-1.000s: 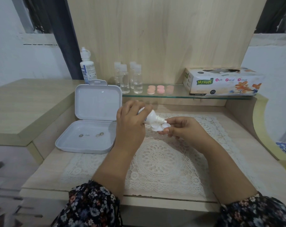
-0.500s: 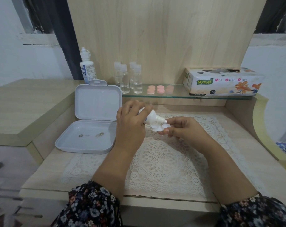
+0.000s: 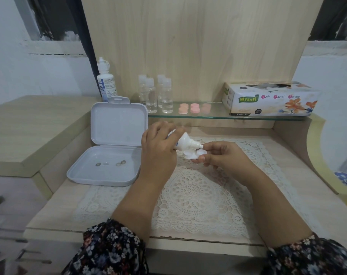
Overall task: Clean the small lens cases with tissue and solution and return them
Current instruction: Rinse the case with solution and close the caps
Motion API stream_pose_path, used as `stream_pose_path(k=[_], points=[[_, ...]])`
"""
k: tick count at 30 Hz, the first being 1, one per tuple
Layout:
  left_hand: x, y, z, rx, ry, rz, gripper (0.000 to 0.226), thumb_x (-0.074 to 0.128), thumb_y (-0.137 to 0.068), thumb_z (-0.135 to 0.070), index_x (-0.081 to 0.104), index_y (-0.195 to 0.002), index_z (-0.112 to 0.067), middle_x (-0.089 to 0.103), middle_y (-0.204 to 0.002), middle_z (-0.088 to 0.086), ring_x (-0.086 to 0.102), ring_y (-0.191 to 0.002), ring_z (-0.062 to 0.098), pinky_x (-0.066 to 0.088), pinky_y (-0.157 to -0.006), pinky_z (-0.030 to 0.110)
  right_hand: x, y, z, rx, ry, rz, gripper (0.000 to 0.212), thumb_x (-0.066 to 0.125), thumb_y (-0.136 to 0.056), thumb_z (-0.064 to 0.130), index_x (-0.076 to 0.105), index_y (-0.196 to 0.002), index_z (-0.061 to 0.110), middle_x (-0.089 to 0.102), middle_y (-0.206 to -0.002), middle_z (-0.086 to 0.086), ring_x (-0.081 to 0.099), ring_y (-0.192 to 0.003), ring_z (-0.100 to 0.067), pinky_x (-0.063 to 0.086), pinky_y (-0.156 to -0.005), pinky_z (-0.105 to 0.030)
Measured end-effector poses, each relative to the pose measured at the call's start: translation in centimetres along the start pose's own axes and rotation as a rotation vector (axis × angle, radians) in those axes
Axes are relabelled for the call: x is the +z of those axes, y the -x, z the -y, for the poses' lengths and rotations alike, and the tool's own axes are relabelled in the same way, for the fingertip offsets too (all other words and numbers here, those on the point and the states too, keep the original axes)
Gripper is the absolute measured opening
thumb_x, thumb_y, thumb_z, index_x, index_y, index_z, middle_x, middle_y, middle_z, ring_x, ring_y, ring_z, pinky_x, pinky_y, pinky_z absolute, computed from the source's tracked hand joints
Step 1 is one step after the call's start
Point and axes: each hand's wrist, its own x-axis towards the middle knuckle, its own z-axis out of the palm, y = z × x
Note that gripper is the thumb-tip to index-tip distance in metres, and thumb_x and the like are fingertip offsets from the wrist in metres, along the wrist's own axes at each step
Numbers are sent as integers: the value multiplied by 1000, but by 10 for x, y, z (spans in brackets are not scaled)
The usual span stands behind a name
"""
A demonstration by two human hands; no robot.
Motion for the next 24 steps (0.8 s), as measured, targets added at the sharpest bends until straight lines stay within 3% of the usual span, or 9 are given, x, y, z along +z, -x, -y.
stream_pose_path(k=[24], points=[[1,0,0,-26,29,14,58,61,-57,14,70,-104,-18,64,-103,-2,45,-107,21,27,-89,31,0,2,4,4,8,-9,22,76,-79,13,72,-99,20,76,-85,-6,59,-62,-6,44,-61,-20]])
